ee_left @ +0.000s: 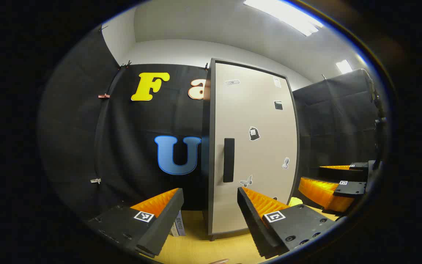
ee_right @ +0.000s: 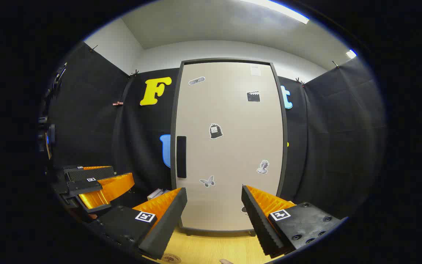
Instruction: Open the cabinet door with the right hand, grasp the bottle in the cabinet with the left hand and place it on the coaster, then close the cabinet door with the right hand.
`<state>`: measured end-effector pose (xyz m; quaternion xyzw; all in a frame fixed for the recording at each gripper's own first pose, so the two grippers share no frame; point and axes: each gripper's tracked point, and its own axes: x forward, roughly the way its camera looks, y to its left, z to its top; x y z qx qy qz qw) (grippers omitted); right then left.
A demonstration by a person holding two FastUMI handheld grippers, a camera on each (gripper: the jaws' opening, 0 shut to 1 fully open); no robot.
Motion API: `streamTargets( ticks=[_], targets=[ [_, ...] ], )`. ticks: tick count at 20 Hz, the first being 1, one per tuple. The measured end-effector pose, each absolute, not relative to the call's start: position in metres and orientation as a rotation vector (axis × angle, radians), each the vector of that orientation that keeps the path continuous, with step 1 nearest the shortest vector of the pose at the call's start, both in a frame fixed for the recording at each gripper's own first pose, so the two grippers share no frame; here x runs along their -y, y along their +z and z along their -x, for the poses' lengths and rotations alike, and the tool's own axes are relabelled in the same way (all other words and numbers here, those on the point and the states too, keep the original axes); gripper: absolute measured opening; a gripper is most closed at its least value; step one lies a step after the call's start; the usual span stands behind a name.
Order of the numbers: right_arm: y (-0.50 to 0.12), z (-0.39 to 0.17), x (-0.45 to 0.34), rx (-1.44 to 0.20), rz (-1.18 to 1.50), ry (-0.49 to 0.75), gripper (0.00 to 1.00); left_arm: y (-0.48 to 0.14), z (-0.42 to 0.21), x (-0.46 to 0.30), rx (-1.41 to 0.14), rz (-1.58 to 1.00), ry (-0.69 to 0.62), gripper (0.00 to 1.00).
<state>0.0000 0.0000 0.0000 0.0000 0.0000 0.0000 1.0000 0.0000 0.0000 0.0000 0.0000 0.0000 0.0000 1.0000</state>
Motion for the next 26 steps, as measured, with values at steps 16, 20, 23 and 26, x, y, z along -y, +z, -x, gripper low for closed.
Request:
streamTargets(
  ticks=[16, 20, 23, 26],
  targets=[
    [0.013, -0.002, -0.008, 0.049, -0.032, 0.047, 0.97, -0.004, -0.001, 0.000, -0.014, 0.023, 0.000, 0.93],
    [0.018, -0.006, -0.015, 0.064, -0.043, 0.059, 0.97, -0.006, -0.002, -0.006, -0.011, 0.028, 0.015, 0.93],
    [0.022, -0.015, -0.023, 0.080, -0.022, 0.056, 0.97, -0.007, 0.002, -0.026, -0.018, 0.033, 0.031, 0.93],
    [0.028, -0.029, -0.040, 0.096, 0.004, 0.074, 0.97, -0.010, 0.004, -0.041, -0.022, 0.028, 0.050, 0.93]
  ],
)
